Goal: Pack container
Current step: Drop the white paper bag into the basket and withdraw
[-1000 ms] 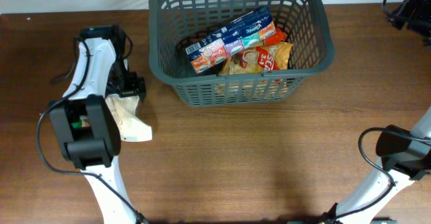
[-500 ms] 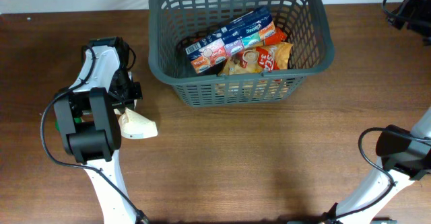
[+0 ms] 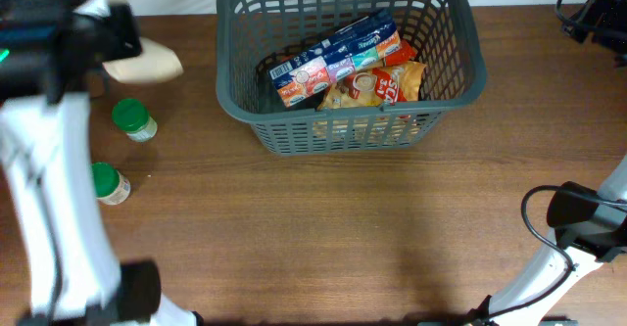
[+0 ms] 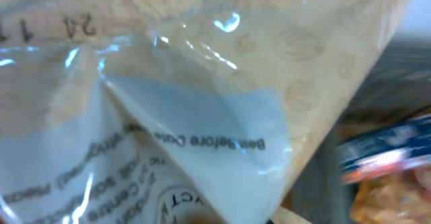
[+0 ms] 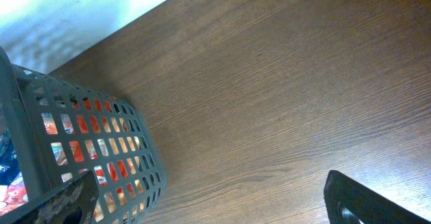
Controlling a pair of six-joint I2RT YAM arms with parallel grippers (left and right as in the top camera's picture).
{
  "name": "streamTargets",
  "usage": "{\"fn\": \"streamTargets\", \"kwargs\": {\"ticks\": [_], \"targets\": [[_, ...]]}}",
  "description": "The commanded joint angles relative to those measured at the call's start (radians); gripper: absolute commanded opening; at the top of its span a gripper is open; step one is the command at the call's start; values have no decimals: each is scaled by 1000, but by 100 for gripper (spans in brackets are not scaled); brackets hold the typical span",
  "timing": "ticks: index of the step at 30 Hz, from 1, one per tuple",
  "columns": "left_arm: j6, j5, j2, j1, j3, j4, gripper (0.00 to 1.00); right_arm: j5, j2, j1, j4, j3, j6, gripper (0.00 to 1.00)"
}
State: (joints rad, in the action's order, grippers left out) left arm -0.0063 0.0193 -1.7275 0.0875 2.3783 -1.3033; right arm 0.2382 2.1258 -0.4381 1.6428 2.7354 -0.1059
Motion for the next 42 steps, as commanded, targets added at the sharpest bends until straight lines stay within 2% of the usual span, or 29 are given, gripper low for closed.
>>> {"fn": "streamTargets", "kwargs": {"ticks": [1,6,7,9,12,14,17,23,24,25,26,27,29,32,35,38,42], "targets": [[413,-250,89,-84,21,132,2,16,7,-7,-1,0,-7,99],[792,-267,86,-331,6,212,2,16,7,-7,-1,0,-7,99],[917,-267,24,-439,-9,216,2,16,7,-7,-1,0,-7,99],[992,-267,-50,-504,-9,222,2,16,7,-7,-1,0,-7,99],[1055,-267,-168,-562,-9,257,2,16,7,-7,-1,0,-7,99],[1101,-267,-305,-610,-8,335,2,16,7,-7,-1,0,-7,99],[1101,-267,-412,-655,-8,379,2,16,7,-7,-1,0,-7,99],[1100,-267,-535,-718,-8,372,2,16,7,-7,-1,0,-7,99],[1096,-267,-549,-730,-8,362,14,16,7,-7,-1,0,-7,99],[1091,-267,-549,-734,-8,355,34,16,7,-7,-1,0,-7,99],[1080,-263,-549,-735,-8,351,83,16,7,-7,-1,0,-7,99],[1042,-247,-545,-735,-5,352,99,16,7,-7,-1,0,-7,99],[815,-86,-532,-724,60,352,99,16,7,-7,-1,0,-7,99],[564,96,-507,-688,206,296,99,16,7,-7,-1,0,-7,99],[550,102,-460,-629,364,163,99,16,7,-7,-1,0,-7,99],[385,151,-377,-499,518,25,99,16,7,-7,-1,0,-7,99],[156,153,-314,-232,552,-139,99,16,7,-7,-1,0,-7,99]]}}
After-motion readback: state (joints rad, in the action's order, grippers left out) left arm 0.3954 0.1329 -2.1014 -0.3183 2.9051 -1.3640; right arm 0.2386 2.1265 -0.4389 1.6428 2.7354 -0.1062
